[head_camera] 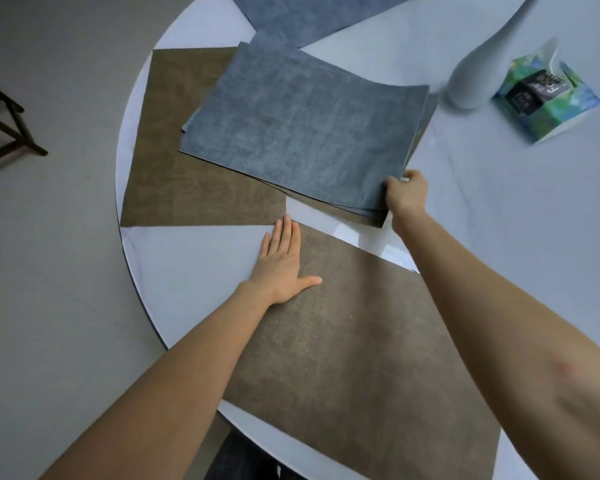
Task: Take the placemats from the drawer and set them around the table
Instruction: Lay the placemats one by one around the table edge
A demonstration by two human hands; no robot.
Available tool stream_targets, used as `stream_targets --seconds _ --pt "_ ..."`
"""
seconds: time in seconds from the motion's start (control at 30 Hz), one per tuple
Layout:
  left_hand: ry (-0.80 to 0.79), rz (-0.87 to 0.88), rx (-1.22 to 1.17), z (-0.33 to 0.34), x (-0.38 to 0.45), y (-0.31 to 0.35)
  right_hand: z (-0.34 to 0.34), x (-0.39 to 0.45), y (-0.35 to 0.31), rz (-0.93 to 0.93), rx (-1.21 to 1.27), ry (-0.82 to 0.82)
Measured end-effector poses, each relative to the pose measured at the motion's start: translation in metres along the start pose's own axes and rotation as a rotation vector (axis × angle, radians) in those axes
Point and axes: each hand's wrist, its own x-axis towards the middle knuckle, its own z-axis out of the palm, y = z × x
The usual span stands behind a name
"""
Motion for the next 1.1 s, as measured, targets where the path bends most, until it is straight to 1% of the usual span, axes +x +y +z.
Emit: stream_targets --seconds 0.03,0.07,0.1,0.13,0.17,0.2,0.23,0.27,0.33,0.4,0.43,0.47,0.5,0.57,0.6,0.7,0.73,0.8,0.87,0.9,0.93,1.03,1.1 --pt "0.03 0.003 0.0 0.002 -0.001 -0.001 -0.003 -0.006 0.012 -0.02 -0.14 0.03" --pt "0.074 0.007 0.006 0.007 -0.001 -0.003 -0.006 -0.016 0.023 -0.132 -0.269 0.063" --pt "0.131 0.014 0.014 0.012 -0.002 -0.005 -0.006 -0.03 0.035 -0.311 -0.356 0.055" --pt "0.193 0.02 0.026 0.017 -0.002 -0.006 -0.003 -0.046 0.046 -0.502 -0.425 -0.016" --pt "0.248 0.026 0.044 0.022 -0.002 -0.008 0.001 -0.06 0.059 -0.661 -0.531 -0.133" --pt "0.295 0.032 0.067 0.026 -0.003 -0.01 0.004 -0.071 0.072 -0.775 -0.676 -0.261" --pt "0.333 0.038 0.096 0.028 -0.002 -0.013 0.007 -0.08 0.086 -0.846 -0.825 -0.359" --pt "0.363 0.034 0.126 0.029 -0.002 -0.016 0.008 -0.084 0.098 -0.88 -0.944 -0.398" --pt "0.403 -0.042 0.164 0.03 0.002 -0.019 0.006 -0.086 0.111 -0.893 -1.047 -0.361" --pt "0.434 -0.185 0.113 0.026 0.005 -0.017 0.006 -0.085 0.113 -0.905 -1.062 -0.338" --pt "0.448 -0.217 0.086 0.025 0.006 -0.014 0.006 -0.085 0.114 -0.907 -1.068 -0.337" --pt "0.47 -0.193 0.083 0.025 0.007 -0.011 0.007 -0.085 0.114 -0.908 -1.077 -0.331" --pt "0.484 -0.115 0.114 0.026 0.008 -0.008 0.008 -0.085 0.114 -0.908 -1.084 -0.322" --pt "0.454 0.05 0.194 0.028 0.009 -0.008 0.009 -0.086 0.114 -0.904 -1.1 -0.314" --pt "0.438 0.041 0.195 0.028 0.011 -0.011 0.008 -0.087 0.113 -0.901 -1.105 -0.318" --pt "0.459 -0.241 0.083 0.028 0.013 -0.018 0.007 -0.088 0.11 -0.893 -1.089 -0.352" --pt "0.462 -0.301 0.046 0.03 0.011 -0.018 0.006 -0.088 0.108 -0.89 -1.055 -0.361" --pt "0.48 -0.326 -0.002 0.033 0.01 -0.017 0.003 -0.085 0.098 -0.931 -0.948 -0.319" --pt "0.494 -0.328 -0.005 0.034 0.01 -0.017 0.003 -0.07 0.08 -1.005 -0.896 -0.19" --pt "0.489 -0.329 0.0 0.033 0.011 -0.017 0.006 -0.059 0.069 -1.001 -0.902 -0.144" --pt "0.48 -0.326 0.002 0.032 0.011 -0.017 0.01 -0.047 0.058 -0.971 -0.926 -0.136" --pt "0.466 -0.292 0.03 0.028 0.009 -0.023 0.03 -0.015 0.035 -0.859 -1.034 -0.271" --pt "0.473 -0.253 0.062 0.023 0.007 -0.03 0.041 -0.004 0.028 -0.837 -1.06 -0.326"
